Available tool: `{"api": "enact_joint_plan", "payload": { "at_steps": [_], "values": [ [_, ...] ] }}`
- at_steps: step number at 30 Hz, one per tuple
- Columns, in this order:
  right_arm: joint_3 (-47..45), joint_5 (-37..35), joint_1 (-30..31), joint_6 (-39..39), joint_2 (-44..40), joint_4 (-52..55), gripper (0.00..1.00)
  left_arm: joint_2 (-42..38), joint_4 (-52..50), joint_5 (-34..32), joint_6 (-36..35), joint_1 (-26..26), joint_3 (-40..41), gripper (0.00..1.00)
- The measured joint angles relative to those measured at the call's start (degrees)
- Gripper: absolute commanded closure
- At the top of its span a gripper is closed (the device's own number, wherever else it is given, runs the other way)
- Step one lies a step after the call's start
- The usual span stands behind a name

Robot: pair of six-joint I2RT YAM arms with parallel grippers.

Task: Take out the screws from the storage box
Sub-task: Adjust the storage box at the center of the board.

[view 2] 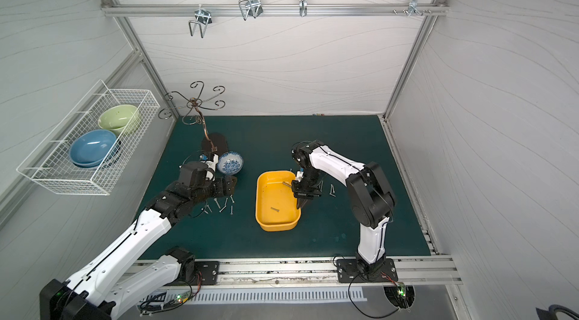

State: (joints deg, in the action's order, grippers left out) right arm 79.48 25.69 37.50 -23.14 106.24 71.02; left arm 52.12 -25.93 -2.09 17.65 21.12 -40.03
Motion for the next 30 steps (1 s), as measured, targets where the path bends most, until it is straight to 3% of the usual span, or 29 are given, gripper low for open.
{"api": "enact_joint_plan", "payload": {
  "at_steps": [10, 17, 22, 28, 30],
  "values": [
    [4.44, 1.79, -0.83, -0.61, -1.64, 6.97, 1.0, 0.0, 0.02, 0.44, -0.09, -0.13, 0.0, 0.06],
    [-3.96, -0.66, -0.83, -1.38, -1.25, -0.07, 1.0, 0.0, -0.04, 0.66, -0.52, -0.13, 0.0, 0.06],
    [-5.22, -1.81, -0.81, 0.24, 1.4, -4.94, 1.0, 0.0, -0.2, 0.66, -0.98, -0.13, -0.02, 0.06],
    [-4.24, -3.43, 0.02, 1.66, 1.64, -6.54, 0.86, 0.0, -0.22, 0.68, -1.05, -0.13, -0.02, 0.06],
    [-3.87, -4.44, 0.15, 1.57, 1.66, -6.36, 0.75, 0.0, -0.22, 0.7, -1.05, -0.13, -0.02, 0.06]
  ]
}}
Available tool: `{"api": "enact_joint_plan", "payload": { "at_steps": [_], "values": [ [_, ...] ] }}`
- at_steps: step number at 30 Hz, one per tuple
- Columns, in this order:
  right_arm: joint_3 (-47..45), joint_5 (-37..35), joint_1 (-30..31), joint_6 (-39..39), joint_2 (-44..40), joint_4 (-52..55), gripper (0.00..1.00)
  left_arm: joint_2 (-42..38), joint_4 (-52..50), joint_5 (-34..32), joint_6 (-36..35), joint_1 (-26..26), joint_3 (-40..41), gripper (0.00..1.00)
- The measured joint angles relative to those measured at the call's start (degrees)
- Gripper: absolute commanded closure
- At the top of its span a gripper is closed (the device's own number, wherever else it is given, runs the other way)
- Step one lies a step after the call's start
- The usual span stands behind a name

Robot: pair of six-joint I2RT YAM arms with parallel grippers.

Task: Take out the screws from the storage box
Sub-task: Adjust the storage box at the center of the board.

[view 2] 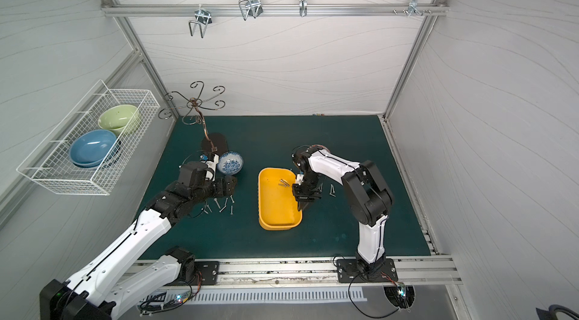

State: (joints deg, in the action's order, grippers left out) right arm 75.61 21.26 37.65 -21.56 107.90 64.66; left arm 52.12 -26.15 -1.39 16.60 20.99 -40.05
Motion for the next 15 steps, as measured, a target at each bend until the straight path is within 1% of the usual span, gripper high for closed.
{"api": "enact_joint_plan", "payload": {
  "at_steps": [2, 5, 10, 15],
  "values": [
    [0.46, -1.27, 0.13, -0.46, 0.0, 0.61, 0.68, 0.02, 0.02, 0.02, -0.02, 0.0, 0.0, 0.06],
    [1.4, -2.75, 0.17, -0.94, -0.04, 1.86, 0.62, 0.11, 0.04, 0.15, -0.07, 0.0, 0.0, 0.06],
    [3.72, -5.16, 0.33, -1.86, -1.05, 4.2, 0.61, 0.11, 0.07, 0.17, -0.13, 0.0, 0.0, 0.06],
    [11.8, -9.6, 0.87, -0.26, -2.89, 6.08, 0.62, 0.11, 0.11, 0.17, -0.15, 0.0, 0.0, 0.05]
  ]
}}
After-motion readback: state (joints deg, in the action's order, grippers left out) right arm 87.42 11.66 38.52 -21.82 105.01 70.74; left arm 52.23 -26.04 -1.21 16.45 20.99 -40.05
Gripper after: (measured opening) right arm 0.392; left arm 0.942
